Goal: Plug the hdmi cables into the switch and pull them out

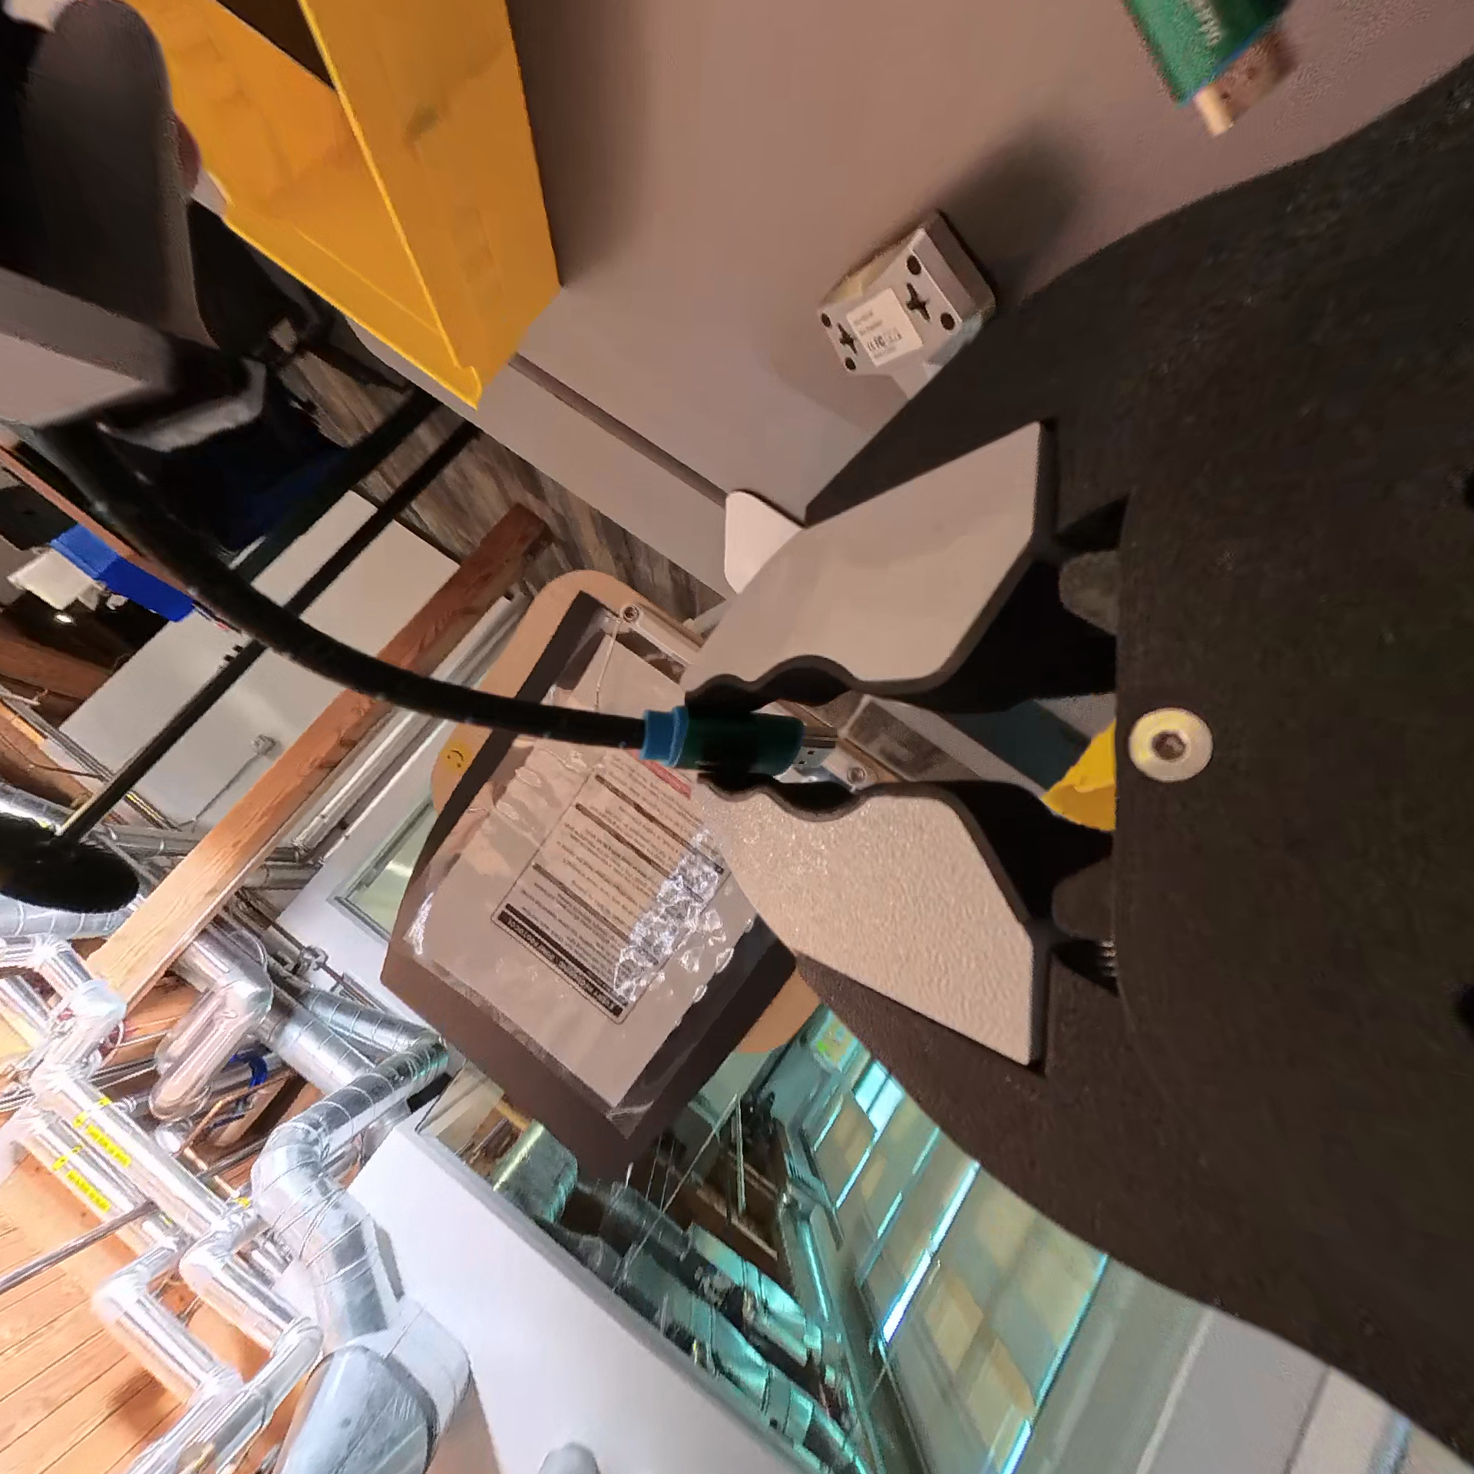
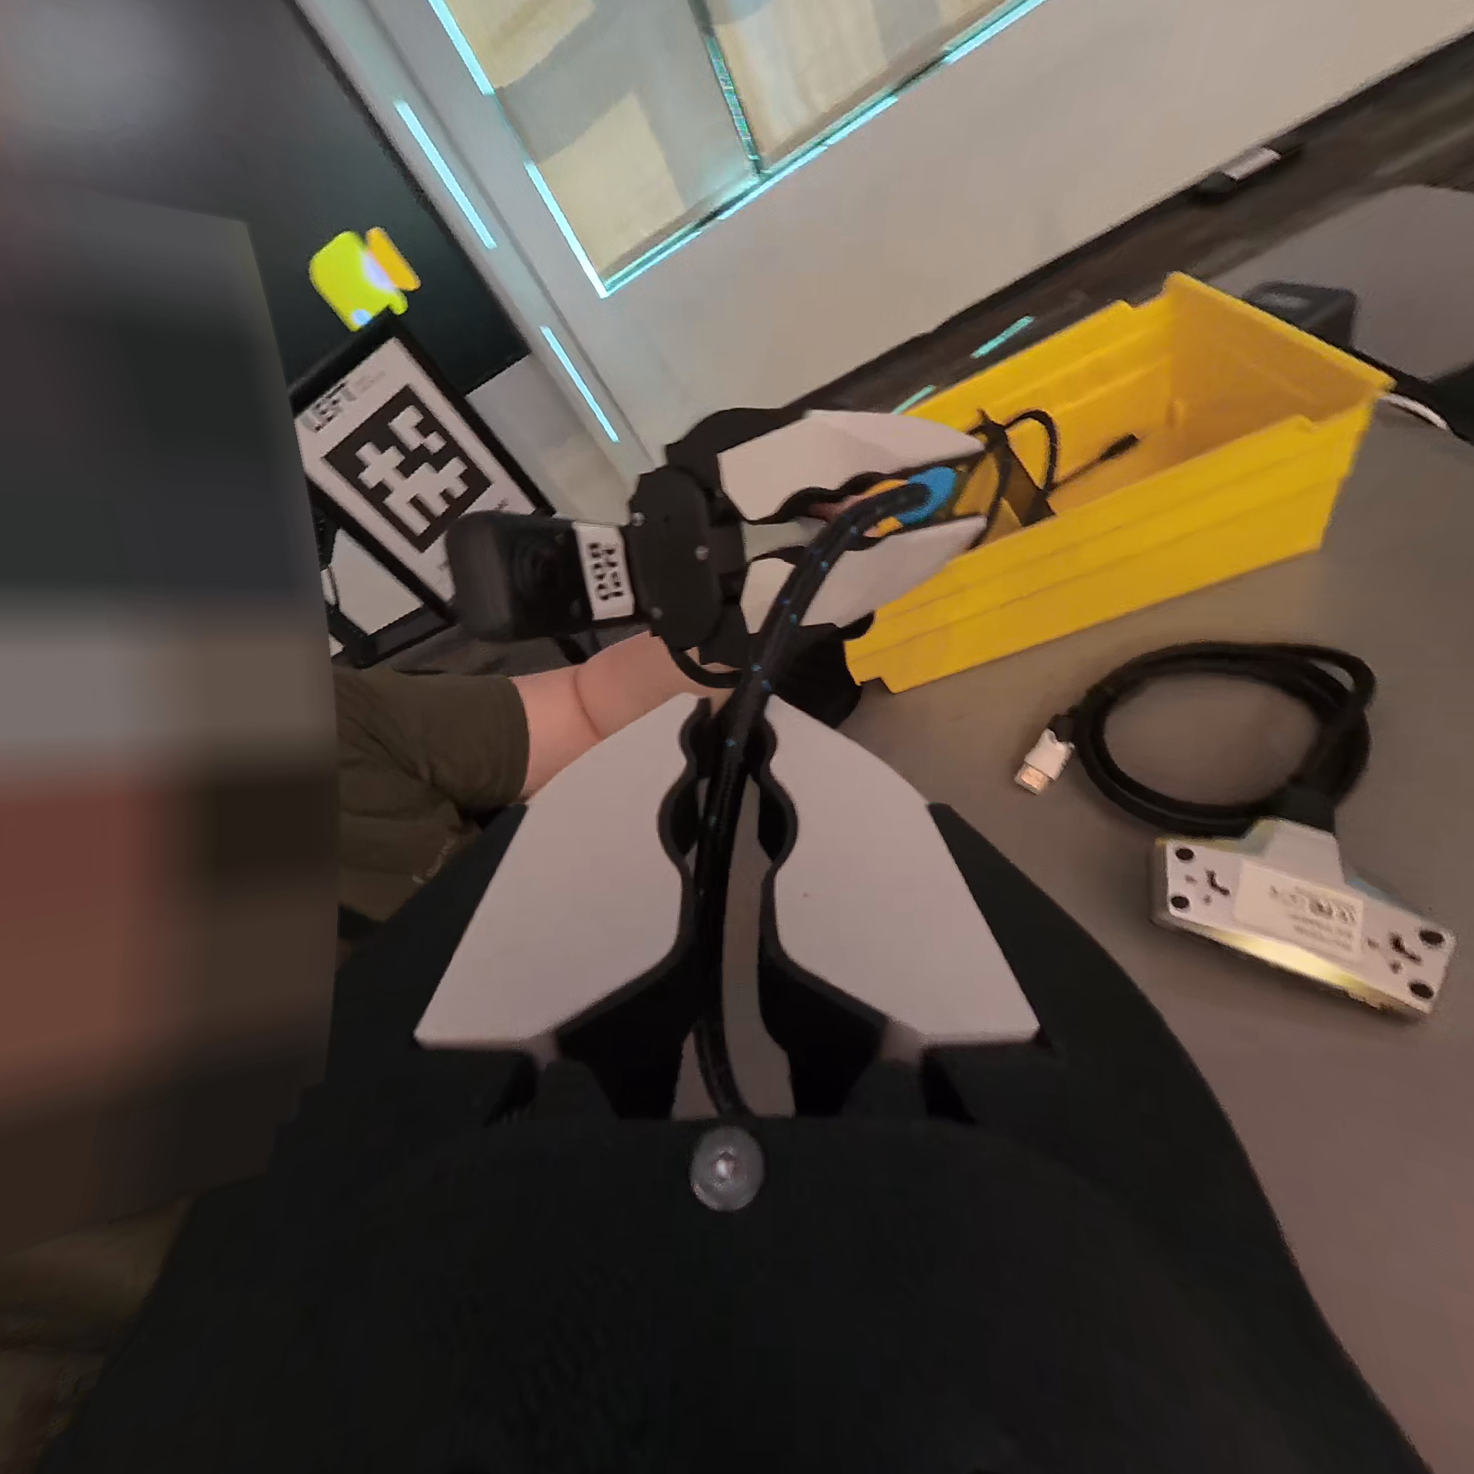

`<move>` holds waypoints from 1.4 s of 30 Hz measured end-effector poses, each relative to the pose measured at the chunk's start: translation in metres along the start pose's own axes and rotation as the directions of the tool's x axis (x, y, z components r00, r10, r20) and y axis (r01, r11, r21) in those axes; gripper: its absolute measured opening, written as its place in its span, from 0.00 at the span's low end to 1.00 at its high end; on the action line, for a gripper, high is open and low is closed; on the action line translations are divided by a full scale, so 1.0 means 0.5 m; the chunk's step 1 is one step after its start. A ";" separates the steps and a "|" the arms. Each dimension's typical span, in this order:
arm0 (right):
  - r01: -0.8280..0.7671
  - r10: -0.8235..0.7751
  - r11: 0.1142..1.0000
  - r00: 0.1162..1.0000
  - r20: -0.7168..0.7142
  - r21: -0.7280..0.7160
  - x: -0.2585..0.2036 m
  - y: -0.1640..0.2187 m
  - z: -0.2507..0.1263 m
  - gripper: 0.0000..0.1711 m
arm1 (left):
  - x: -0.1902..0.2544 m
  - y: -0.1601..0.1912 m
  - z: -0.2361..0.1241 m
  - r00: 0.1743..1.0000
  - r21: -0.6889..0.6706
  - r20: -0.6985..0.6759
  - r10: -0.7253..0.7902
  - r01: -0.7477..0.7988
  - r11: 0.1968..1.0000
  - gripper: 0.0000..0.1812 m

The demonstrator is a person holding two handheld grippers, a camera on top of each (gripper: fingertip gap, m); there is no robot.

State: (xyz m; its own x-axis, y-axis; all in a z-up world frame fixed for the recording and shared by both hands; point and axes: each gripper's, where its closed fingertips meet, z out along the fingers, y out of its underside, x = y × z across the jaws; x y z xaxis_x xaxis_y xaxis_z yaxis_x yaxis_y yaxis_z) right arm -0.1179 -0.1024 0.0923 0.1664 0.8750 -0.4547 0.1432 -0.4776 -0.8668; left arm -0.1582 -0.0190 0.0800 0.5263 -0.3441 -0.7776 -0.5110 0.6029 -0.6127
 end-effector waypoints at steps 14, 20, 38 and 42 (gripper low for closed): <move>0.832 -0.553 0.535 0.478 -0.683 0.149 -0.031 -0.158 -0.257 0.28 | -0.019 -0.076 -0.032 0.961 0.108 -0.101 -0.259 0.269 0.957 0.07; 0.622 -0.545 0.782 0.712 -0.443 0.040 0.116 -0.049 -0.038 0.31 | -0.003 -0.068 -0.027 0.974 0.056 -0.107 -0.199 0.206 0.977 0.07; 0.518 -0.419 0.840 0.808 -0.415 0.161 0.085 -0.030 0.075 0.12 | 0.077 -0.037 -0.009 0.981 -0.043 -0.186 0.048 -0.057 0.997 0.07; 0.502 -0.410 0.851 0.819 -0.401 0.155 0.086 -0.028 0.073 0.07 | 0.080 -0.037 -0.010 0.977 -0.051 -0.215 -0.004 -0.007 0.999 0.07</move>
State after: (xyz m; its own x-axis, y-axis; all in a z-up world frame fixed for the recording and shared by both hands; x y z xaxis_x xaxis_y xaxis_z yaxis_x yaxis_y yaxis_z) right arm -0.1485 -0.0550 0.0776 0.4690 0.8808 0.0654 0.0540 0.0453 -0.9975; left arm -0.1311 -0.0477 0.0594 0.3701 -0.4935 -0.7871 -0.5483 0.5679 -0.6139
